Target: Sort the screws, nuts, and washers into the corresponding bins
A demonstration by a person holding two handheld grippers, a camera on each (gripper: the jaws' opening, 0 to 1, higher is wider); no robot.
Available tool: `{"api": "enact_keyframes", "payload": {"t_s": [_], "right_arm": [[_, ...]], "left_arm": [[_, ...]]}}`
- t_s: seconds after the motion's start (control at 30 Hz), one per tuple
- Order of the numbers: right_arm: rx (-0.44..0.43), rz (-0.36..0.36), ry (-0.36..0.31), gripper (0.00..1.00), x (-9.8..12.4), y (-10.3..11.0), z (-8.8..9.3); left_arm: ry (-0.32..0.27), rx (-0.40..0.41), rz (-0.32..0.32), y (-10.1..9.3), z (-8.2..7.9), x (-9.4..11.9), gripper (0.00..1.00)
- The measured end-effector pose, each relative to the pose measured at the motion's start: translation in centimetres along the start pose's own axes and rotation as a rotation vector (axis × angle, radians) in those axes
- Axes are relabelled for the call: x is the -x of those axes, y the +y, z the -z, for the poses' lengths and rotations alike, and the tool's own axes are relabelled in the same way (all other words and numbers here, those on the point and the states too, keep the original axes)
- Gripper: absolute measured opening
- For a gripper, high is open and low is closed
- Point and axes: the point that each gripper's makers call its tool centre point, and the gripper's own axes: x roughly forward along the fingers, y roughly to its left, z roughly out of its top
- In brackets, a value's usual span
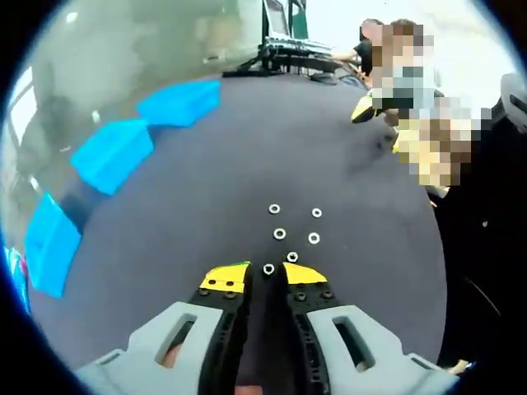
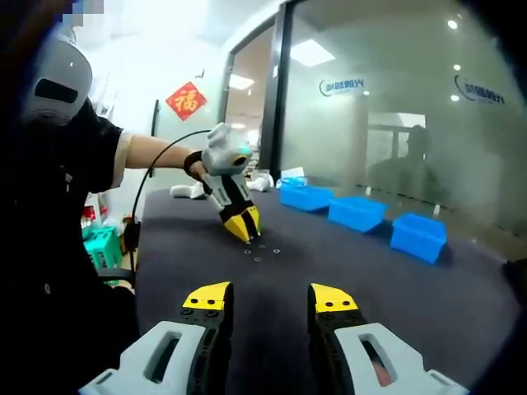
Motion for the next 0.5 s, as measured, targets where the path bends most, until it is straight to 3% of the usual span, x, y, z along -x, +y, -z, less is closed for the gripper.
{"api": "enact_keyframes", "payload": {"t_s": [0.5], "right_arm": [[0.006, -0.004, 0.003, 0.33, -0.08, 0.32, 0.01]], "left_arm": [[-0.005, 0.051, 0.009, -0.20, 0.17, -0.04, 0.06]]}}
